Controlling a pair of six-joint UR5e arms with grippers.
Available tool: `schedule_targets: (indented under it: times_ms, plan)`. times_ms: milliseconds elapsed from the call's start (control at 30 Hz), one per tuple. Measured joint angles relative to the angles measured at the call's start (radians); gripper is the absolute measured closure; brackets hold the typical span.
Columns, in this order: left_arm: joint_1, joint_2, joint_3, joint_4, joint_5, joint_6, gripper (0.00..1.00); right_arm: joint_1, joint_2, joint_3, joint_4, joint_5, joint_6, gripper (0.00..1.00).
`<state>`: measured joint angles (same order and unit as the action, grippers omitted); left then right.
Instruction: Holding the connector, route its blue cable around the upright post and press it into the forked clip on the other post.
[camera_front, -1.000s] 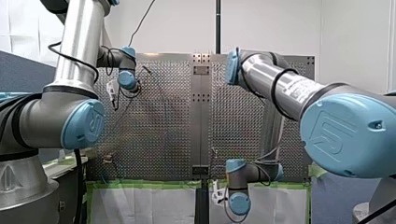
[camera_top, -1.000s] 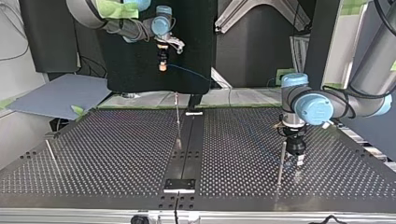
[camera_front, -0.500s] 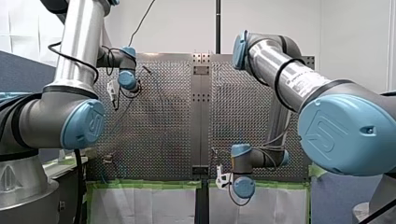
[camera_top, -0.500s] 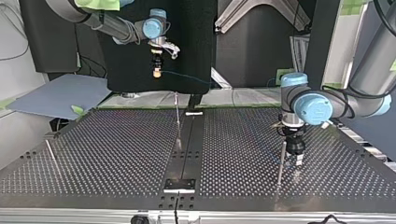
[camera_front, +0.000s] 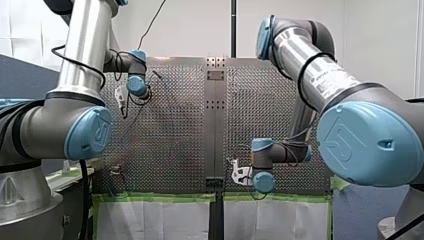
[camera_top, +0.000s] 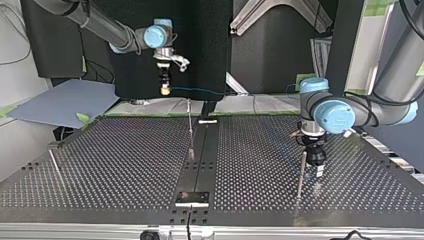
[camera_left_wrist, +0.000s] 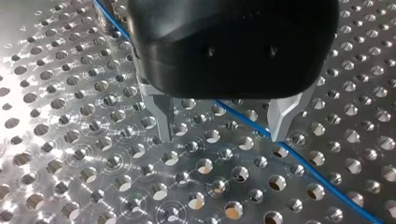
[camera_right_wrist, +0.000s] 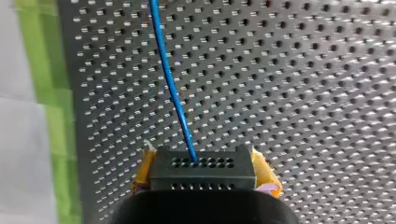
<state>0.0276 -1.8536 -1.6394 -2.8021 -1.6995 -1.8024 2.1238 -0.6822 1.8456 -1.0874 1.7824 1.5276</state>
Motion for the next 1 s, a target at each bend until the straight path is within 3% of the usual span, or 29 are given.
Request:
schedule_targets:
  times_ms: [267,467,567,700,1000]
  plan:
    - [-0.004,0.000,0.000,-0.007,-0.001,0.000,0.00,-0.013,-0.018,0.001,0.008,-0.023,-0.009,1.00]
    - [-0.007,0.000,0.000,-0.013,-0.001,0.000,0.00,-0.029,-0.017,0.009,0.044,-0.026,-0.049,1.00]
    - [-0.009,0.000,0.000,-0.016,-0.002,0.000,0.00,-0.037,-0.017,0.013,0.047,-0.028,-0.061,1.00]
    - [-0.011,0.000,0.000,-0.018,-0.002,0.000,0.00,-0.048,-0.017,0.014,0.037,-0.043,-0.060,1.00]
    - [-0.014,0.000,0.000,-0.028,-0.002,-0.001,0.00,-0.071,-0.017,0.014,0.020,-0.111,-0.044,1.00]
